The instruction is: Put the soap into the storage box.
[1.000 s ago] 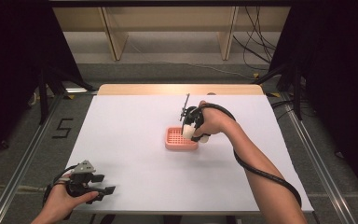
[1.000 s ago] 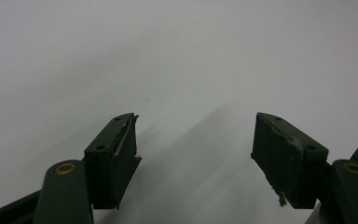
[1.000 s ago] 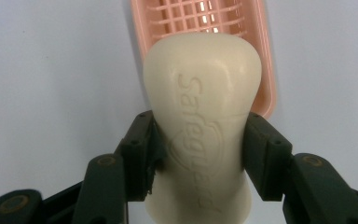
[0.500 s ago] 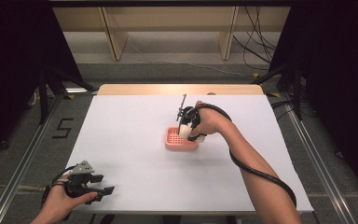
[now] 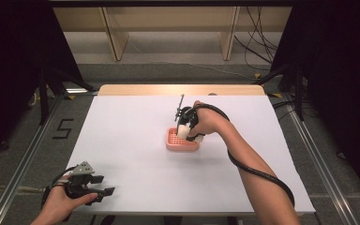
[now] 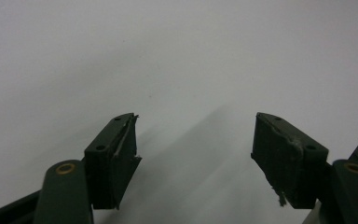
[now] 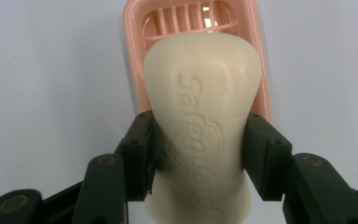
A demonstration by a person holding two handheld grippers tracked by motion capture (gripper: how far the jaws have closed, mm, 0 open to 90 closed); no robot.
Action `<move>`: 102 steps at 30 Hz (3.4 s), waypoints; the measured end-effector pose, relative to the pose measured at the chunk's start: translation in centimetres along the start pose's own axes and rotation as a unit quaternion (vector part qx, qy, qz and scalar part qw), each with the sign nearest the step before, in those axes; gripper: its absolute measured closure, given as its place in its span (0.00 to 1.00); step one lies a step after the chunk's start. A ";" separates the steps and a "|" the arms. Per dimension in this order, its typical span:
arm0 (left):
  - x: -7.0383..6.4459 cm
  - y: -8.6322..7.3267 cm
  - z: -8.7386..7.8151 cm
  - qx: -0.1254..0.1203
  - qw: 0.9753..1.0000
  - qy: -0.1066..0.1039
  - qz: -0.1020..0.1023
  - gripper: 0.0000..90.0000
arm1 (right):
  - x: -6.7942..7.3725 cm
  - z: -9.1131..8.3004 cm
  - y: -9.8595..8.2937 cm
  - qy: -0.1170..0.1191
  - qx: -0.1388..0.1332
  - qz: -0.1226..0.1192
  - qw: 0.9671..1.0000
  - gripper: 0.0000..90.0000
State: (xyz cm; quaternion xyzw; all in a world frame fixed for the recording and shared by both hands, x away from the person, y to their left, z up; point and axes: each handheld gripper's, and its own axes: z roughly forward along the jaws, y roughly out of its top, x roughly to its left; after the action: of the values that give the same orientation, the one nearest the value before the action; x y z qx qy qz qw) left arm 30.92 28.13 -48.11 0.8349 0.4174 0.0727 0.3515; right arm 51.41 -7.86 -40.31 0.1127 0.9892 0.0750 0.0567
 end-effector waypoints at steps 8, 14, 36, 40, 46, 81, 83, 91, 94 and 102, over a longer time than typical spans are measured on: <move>0.0 0.0 0.1 0.004 1.000 0.002 -0.004 0.34 | -0.1 0.2 0.4 -0.010 -0.010 -0.021 1.000 0.56; 0.0 -0.1 0.1 0.000 1.000 0.001 -0.004 0.34 | -0.1 0.2 0.6 -0.013 -0.008 -0.016 1.000 0.56; 0.1 0.0 -0.1 0.003 1.000 -0.003 0.003 0.34 | -0.3 0.6 1.6 -0.010 -0.007 -0.023 1.000 0.56; 0.0 0.0 -0.1 0.002 1.000 -0.003 0.002 0.34 | -0.5 0.6 1.8 -0.012 -0.013 -0.042 0.999 0.56; 0.0 0.0 0.0 0.003 1.000 0.001 -0.003 0.34 | -0.4 0.7 2.0 -0.009 -0.011 -0.030 0.999 0.56; 0.0 -0.1 -0.1 -0.004 1.000 -0.004 0.002 0.34 | -0.6 1.7 2.4 -0.009 -0.009 -0.023 1.000 0.56; 0.0 -0.1 -0.1 -0.003 1.000 -0.004 0.002 0.34 | -0.8 1.9 2.4 -0.007 -0.015 -0.044 0.999 0.56; 0.0 -0.1 -0.1 -0.002 1.000 -0.006 -0.004 0.34 | -0.6 2.3 2.4 0.000 -0.011 -0.025 1.000 0.56; 0.0 -0.1 -0.1 -0.002 1.000 -0.005 0.001 0.34 | -0.6 2.5 2.3 0.002 -0.005 -0.015 1.000 0.56; 0.0 -0.1 -0.1 -0.001 1.000 -0.007 -0.004 0.34 | -0.3 2.9 2.5 0.009 -0.006 0.001 1.000 0.56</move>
State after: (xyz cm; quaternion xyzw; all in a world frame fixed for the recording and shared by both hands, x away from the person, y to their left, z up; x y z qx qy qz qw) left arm 30.83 28.19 -48.13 0.8332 0.4185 0.0660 0.3555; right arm 52.60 -5.18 -42.69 0.1129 0.9890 0.0821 0.0488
